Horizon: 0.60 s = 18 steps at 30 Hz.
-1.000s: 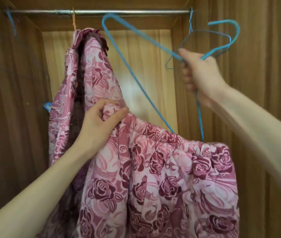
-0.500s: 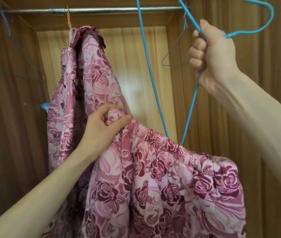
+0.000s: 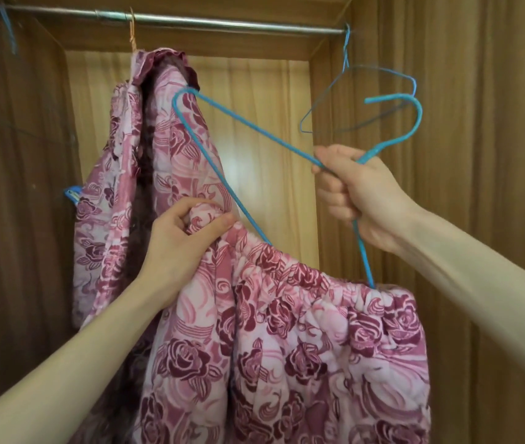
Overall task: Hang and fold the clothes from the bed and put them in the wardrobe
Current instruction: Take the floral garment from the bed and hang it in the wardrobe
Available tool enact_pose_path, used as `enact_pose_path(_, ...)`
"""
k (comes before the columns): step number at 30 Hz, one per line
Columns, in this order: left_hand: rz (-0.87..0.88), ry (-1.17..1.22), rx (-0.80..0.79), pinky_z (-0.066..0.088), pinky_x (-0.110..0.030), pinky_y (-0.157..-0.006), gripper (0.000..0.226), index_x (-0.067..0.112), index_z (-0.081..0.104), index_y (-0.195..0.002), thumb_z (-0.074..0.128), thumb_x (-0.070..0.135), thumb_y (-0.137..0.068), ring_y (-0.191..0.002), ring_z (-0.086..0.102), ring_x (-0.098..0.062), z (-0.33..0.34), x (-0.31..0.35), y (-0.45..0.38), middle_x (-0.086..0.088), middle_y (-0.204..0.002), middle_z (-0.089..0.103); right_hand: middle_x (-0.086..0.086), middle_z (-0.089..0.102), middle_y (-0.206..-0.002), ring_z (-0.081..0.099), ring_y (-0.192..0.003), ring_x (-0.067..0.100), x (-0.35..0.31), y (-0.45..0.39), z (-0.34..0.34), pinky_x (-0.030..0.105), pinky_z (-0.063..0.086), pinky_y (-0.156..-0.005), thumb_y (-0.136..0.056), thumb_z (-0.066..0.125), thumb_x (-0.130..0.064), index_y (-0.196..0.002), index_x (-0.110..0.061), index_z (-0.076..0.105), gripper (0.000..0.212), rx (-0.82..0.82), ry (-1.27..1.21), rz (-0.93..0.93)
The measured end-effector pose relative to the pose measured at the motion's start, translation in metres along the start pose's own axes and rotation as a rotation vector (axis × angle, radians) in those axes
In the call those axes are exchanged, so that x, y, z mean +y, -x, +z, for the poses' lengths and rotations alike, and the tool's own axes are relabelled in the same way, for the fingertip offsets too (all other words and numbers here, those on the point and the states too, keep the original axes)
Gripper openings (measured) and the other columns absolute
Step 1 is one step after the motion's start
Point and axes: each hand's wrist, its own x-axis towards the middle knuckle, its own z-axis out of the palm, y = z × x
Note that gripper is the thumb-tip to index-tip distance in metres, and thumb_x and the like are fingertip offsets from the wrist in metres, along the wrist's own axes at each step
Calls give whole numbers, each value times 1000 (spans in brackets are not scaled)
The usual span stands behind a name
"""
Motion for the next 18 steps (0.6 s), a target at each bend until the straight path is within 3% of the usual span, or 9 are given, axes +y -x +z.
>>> enact_pose_path(4,4,29,12,56,-14,-67,41,14,77,-102,87,38,-71,-77,75,-2,-5,0,1,4,-89,81,-5,21,-58,15,-46,5,9,21,-26,12,13,-35,-108,52,-27,-83,-20,52,26,-121,18,165)
enact_pose_path(10,2,11,15,54,-11,-68,18,14,76,-98,85,22,-85,-75,71,3,-7,-2,-1,10,-85,79,-3,18,-60,13,-46,6,15,37,-51,10,14,-35,-103,55,-33,-78,-21,51,28,-224,93,316)
enact_pose_path(18,-67,54,-32,58,-21,-73,21,30,82,-91,87,41,-74,-82,73,-9,-22,5,-3,-1,-91,81,-2,23,-57,16,-43,7,7,44,-75,10,21,-36,-95,65,-40,-81,-13,50,33,-344,229,392)
